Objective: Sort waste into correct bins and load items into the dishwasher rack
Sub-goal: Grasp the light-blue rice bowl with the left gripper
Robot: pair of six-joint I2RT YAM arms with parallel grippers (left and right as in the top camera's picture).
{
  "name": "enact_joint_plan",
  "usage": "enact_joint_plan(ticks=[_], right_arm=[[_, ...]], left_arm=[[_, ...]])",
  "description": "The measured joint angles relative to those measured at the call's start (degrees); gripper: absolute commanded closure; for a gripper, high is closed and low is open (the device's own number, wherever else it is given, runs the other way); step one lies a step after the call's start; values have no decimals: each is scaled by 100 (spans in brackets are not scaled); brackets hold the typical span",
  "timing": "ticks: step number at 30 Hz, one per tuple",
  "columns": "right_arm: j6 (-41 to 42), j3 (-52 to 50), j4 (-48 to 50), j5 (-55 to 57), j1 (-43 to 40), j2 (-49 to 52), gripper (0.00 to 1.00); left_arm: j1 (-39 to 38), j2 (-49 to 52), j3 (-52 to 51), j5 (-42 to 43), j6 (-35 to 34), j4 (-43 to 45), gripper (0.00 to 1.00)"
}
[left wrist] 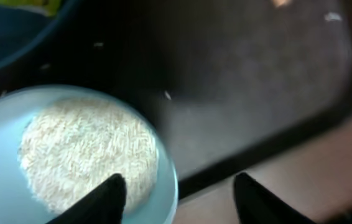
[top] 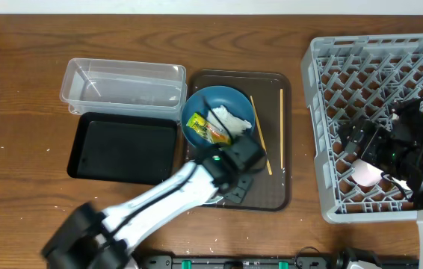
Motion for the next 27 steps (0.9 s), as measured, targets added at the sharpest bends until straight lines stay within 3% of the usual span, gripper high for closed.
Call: enact_joint_plan(ticks=[4, 7, 8, 16, 21, 27], right_arm=[[9, 0, -46, 42, 0, 0, 11], [17, 0, -48, 70, 0, 0, 11], [20, 0, -46, 81, 0, 0, 11], [20, 0, -52, 103, 0, 0, 11], [20, 0, -55, 105, 0, 0, 11], [20, 0, -57, 103, 0, 0, 11]], left_arm=[[-46, 601, -2, -225, -90, 157, 65], [-46, 837, -26, -321, -120, 181, 91], [-46, 868, -37, -332, -149, 186, 94], [-48, 702, 26, -339, -195, -177, 94], [22, 63, 103, -92, -192, -476, 94], [999, -1257, 227, 708, -155, -758, 94]])
